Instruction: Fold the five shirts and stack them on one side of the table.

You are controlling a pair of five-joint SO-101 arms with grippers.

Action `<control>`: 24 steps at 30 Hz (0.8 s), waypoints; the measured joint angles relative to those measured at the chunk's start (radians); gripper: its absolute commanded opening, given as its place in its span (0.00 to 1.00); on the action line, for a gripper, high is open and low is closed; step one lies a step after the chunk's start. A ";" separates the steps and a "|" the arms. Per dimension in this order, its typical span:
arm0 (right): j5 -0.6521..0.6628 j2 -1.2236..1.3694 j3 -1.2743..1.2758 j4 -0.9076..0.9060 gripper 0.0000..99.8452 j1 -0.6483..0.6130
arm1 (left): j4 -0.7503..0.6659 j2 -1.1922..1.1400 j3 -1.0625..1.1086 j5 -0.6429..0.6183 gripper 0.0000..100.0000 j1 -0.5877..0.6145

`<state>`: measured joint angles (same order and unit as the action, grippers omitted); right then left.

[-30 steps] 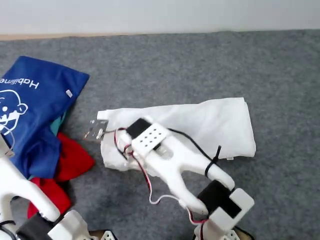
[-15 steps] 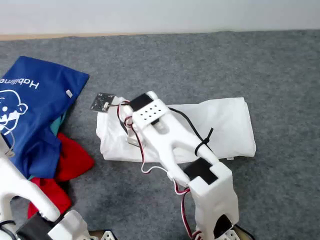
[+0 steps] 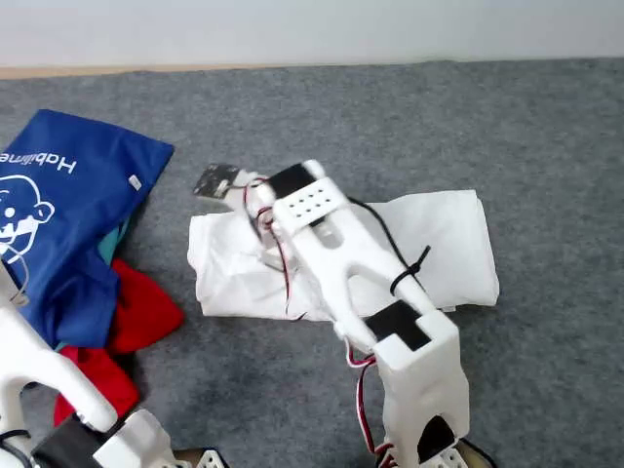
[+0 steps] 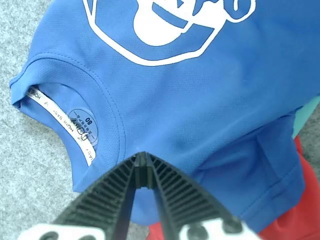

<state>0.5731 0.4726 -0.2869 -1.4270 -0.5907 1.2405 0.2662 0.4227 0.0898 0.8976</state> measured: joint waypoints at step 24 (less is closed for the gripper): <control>0.000 -0.186 0.018 -0.322 0.09 -0.183 | 0.000 0.000 0.000 0.000 0.00 -0.044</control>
<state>0.5731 0.2869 -0.2685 -1.7492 -0.7733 1.2405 0.2662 0.4227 0.0898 0.8531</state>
